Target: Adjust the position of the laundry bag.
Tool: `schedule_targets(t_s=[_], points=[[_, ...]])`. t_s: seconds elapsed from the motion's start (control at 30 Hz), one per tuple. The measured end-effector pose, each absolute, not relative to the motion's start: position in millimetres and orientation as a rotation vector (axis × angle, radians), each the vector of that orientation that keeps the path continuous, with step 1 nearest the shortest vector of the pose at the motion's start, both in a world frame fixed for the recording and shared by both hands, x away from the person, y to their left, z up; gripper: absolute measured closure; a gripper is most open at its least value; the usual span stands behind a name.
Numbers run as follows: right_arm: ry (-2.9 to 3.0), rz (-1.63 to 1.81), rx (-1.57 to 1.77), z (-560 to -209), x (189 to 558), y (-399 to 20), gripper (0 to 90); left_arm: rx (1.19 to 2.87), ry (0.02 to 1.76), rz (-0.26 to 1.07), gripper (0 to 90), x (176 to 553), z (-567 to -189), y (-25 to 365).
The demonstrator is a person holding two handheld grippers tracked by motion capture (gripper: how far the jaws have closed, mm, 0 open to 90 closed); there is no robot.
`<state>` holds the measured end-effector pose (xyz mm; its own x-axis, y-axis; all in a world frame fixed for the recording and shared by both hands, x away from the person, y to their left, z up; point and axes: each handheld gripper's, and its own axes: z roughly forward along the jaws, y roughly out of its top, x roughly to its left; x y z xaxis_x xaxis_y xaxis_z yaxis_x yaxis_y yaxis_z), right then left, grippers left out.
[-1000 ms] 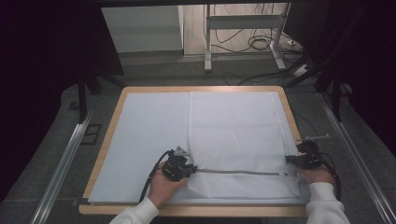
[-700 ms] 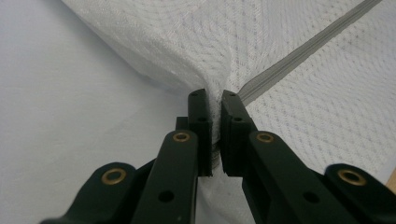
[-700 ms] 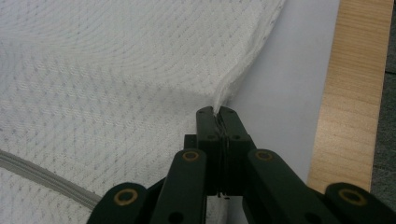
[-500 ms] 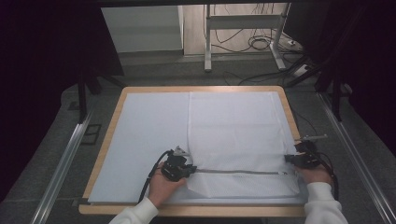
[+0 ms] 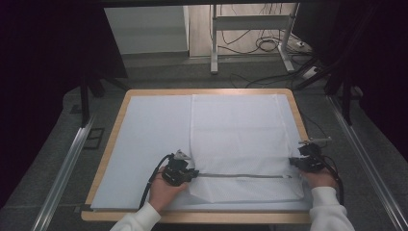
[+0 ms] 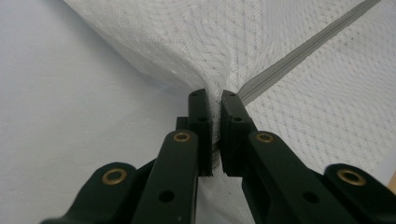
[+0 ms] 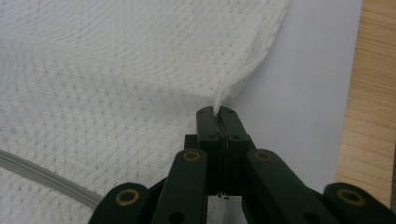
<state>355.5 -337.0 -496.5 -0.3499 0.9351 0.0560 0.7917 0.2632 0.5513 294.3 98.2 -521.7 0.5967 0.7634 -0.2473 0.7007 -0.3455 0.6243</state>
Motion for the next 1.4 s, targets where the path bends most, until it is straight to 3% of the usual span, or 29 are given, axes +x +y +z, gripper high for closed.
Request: schedule_targets(t_s=[1.4], points=[[2.327, 0.799, 1.506, -492, 351, -304, 87.9, 2.090, 1.199, 0.120, 85.6, 284, -519, 138]])
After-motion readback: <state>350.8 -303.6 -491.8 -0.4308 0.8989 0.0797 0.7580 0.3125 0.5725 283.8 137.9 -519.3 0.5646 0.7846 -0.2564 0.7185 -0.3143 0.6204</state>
